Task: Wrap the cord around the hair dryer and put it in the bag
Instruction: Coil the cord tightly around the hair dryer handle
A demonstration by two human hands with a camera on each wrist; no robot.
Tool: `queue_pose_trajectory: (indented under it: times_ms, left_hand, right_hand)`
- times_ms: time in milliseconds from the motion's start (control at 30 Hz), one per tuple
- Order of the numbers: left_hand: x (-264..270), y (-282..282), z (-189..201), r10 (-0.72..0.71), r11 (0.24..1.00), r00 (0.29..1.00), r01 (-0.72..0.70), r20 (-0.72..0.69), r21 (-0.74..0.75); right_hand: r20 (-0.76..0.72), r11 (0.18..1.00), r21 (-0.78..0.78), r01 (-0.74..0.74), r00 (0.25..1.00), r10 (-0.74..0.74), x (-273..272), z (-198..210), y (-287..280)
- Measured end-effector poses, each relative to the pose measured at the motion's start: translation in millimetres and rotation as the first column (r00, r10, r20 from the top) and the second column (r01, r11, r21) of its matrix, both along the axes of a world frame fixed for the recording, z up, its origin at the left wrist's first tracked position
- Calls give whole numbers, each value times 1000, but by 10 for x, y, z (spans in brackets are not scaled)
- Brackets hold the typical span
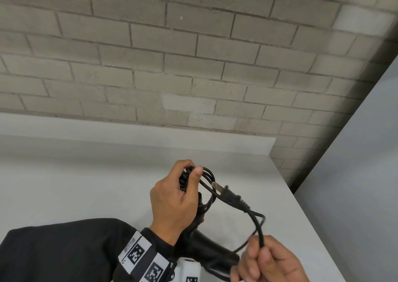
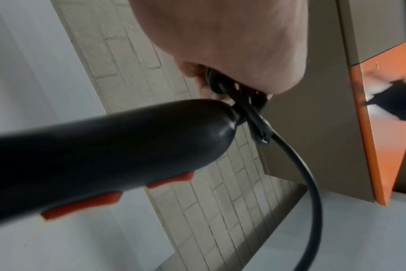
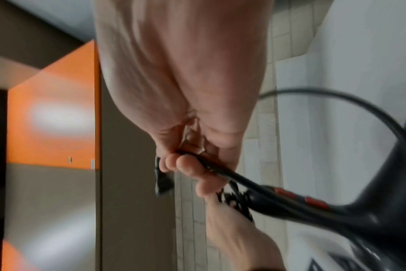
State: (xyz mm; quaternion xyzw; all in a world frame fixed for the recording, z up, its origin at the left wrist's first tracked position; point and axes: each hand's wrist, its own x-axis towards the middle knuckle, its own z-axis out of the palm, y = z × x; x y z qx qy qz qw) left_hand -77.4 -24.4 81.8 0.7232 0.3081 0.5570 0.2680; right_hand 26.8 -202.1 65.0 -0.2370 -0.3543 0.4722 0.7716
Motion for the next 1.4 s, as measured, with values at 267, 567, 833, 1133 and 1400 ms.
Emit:
queue_pose_trajectory:
  times_ms: [267,567,833,1133,1400]
  left_hand:
    - [-29,40,-5,3,1000,999,-2,37,-15]
    - [42,-92,-4,-23,1000,1000,23,8,20]
    - [82,-117,5,-18,999,1000,18,-7,28]
    - [68,-62,31,-7,996,999,11,-46,85]
    - [19,-12,97,-219,950,976,216,-11,227]
  right_hand:
    - [712,594,-288,751,583,-391,318,-26,-355]
    - [996,573,-83,816,91,14,594,-544,-380]
    - [828,429,358,830,-70,-557,100,-215,92]
    - [877,672,461,580,-180,-446,80,264,392]
    - [847,700,486,524,-82,-526,153,965,683]
